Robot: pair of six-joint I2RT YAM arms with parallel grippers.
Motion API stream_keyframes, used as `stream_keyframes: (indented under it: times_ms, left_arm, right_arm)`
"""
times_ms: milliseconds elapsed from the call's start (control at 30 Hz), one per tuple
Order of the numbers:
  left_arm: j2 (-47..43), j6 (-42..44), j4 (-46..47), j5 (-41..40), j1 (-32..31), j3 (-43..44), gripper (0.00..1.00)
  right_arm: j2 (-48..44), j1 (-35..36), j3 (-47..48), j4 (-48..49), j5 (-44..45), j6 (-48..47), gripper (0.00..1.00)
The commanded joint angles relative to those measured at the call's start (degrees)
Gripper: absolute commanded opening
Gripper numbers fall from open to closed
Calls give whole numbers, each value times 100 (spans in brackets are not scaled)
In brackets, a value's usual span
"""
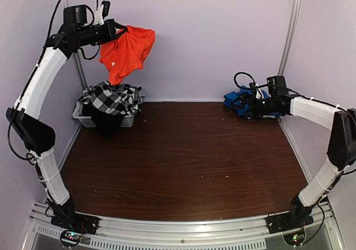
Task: Fold and stack the mixed laundry pile
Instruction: Place the crumpled T-shirt at the center of the board.
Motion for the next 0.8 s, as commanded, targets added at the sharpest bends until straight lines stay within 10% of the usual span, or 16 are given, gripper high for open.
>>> stream_keyframes:
  times_ms: [0,67,167,200,433,767]
  left_arm:
    - [-549,759,-1148,10,-782,-511,0]
    - [-496,1379,-2074,-812,-1573,-656,1]
    - [-467,1635,-2917,-2181,-2468,-1423,91]
    - [-523,1410,-3016,-2395,-2472,-1756,97]
    - [-2093,455,-1574,-1864,-1840,-4769,98]
    - [-3383,-722,-848,-1328,-1670,-7259,98]
  right_arm:
    - [-455,-16,-129,-126,-197,-189,100]
    - [-584,-24,-190,-216,-214,-195,100]
    - [-714,-25,-217,-535,-128,-286,100]
    - [-758,-25,-225,-681,-96,-363,100]
    - [-1058,343,-527,-1183,-237,-857,100]
    - [-642,2950,-446,-1916,579,-1345,83]
